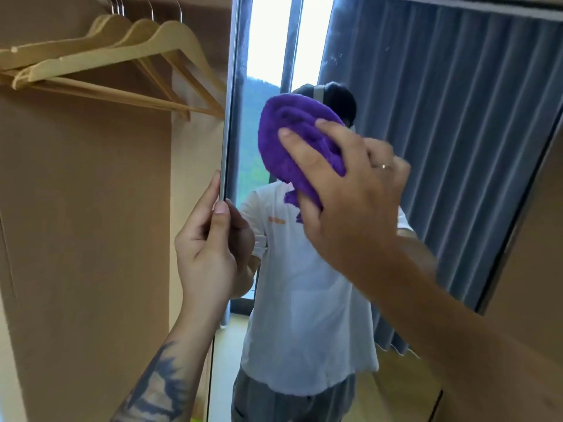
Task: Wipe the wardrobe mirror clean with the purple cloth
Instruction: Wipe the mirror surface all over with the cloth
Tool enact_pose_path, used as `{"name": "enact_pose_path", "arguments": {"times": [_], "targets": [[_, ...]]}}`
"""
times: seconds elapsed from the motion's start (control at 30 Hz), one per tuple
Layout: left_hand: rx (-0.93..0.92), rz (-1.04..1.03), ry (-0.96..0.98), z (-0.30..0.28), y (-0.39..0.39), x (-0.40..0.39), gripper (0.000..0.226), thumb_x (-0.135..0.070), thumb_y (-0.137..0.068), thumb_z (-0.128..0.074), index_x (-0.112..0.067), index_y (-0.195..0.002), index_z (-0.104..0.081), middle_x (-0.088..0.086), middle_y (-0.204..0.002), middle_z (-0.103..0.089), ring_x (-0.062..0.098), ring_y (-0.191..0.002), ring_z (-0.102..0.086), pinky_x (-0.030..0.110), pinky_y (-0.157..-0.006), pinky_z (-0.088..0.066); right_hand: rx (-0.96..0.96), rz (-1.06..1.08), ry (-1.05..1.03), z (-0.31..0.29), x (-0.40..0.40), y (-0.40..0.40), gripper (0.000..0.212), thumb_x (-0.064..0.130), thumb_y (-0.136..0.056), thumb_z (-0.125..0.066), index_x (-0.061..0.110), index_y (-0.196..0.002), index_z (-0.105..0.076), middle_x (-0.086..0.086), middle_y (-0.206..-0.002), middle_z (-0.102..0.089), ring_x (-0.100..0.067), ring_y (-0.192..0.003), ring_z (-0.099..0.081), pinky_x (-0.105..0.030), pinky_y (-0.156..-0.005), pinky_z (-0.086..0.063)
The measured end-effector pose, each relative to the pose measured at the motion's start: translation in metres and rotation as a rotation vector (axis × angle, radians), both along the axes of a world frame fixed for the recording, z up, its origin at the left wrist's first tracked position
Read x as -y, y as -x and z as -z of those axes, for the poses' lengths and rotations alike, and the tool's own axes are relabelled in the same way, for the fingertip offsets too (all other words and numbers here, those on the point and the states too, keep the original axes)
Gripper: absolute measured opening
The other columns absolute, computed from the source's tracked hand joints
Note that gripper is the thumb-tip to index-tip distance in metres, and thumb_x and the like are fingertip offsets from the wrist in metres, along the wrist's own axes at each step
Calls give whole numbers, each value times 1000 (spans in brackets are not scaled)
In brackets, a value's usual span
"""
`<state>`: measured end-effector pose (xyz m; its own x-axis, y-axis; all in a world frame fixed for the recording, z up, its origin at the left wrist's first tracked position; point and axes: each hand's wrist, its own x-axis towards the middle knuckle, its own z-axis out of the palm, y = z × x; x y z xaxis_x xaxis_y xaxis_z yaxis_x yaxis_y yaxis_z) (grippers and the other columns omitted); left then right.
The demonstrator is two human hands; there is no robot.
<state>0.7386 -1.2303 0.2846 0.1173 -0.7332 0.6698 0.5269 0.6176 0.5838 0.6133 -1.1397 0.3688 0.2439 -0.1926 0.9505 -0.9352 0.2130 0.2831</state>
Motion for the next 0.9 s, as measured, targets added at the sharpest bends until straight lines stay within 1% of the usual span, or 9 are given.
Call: {"name": "enact_pose_path", "arguments": {"times": [0.1, 0.2, 0.3, 0.4, 0.5, 0.63, 0.73, 0.83, 0.9], "targets": [[-13, 3, -4, 0, -3, 2, 40, -1, -111, -44, -5, -149, -52, -33, -81, -71, -18, -71, -63, -1, -66, -47, -22, 32, -54, 32, 4, -28, 55, 32, -93, -59, 37, -148, -57, -7, -146, -60, -36, -113, -61, -48, -93, -42], [1, 10, 2, 2, -5, 5, 39, -2, -110, -45, -7, -148, -54, -31, -92, -74, -16, -80, -66, 1, -72, -48, -21, 42, -129, 40, 1, -25, 57, 37, -93, -55, 42, -149, -52, -2, -150, -56, -32, -120, -59, -45, -96, -36], [-9, -12, -5, 5, -1, 6, 40, 0, -110, -44, -4, -150, -48, -37, -74, -66, -23, -72, -61, -5, -68, -43, 224, -8, 8, 35, -9, -4, 69, 32, -86, -63, 44, -151, -43, 0, -154, -46, -29, -130, -44, -45, -104, -28], [3, -20, 6, 7, 1, 7, 40, -1, -110, -45, -4, -150, -48, -40, -74, -65, -25, -73, -60, -5, -69, -43, 575, -97, 320, 37, -20, 12, 65, 26, -90, -69, 41, -150, -47, 0, -152, -45, -28, -134, -41, -53, -112, -32], [-2, -3, 8, 4, 1, 2, 40, -1, -111, -44, -1, -151, -48, -39, -74, -64, -24, -72, -60, -5, -69, -43, 736, -61, 494, 48, -6, -7, 60, 25, -96, -69, 31, -152, -49, -8, -152, -47, -32, -136, -43, -38, -113, -25], [-19, -6, -31, 4, -3, 2, 38, -3, -110, -46, -3, -147, -55, -21, -86, -75, -14, -73, -64, 2, -69, -48, 520, -65, 81, 80, 19, -63, 66, 30, -93, -56, 38, -156, -38, -11, -157, -41, -35, -130, -37, -59, -103, -45], [-2, 12, -55, 8, -11, 2, 29, -9, -109, -52, -6, -132, -69, -8, -96, -76, 3, -83, -65, 20, -73, -53, 273, -76, -176, 94, 19, -71, 66, 30, -95, -58, 48, -155, -38, -4, -157, -39, -31, -120, -40, -52, -98, -38], [-2, 24, -61, 8, -12, -1, 35, -3, -108, -50, -3, -141, -62, -17, -95, -77, -5, -81, -68, 12, -70, -53, 151, -52, -255, 81, 2, -43, 67, 36, -89, -44, 50, -154, -34, 1, -157, -39, -30, -124, -43, -48, -99, -33], [35, 7, -39, 7, -9, -3, 41, 2, -109, -44, -2, -150, -51, -33, -82, -71, -18, -75, -64, 0, -69, -47, 184, -24, -154, 74, -13, -17, 65, 35, -88, -49, 47, -151, -35, 1, -157, -43, -32, -131, -47, -51, -105, -36]]}}
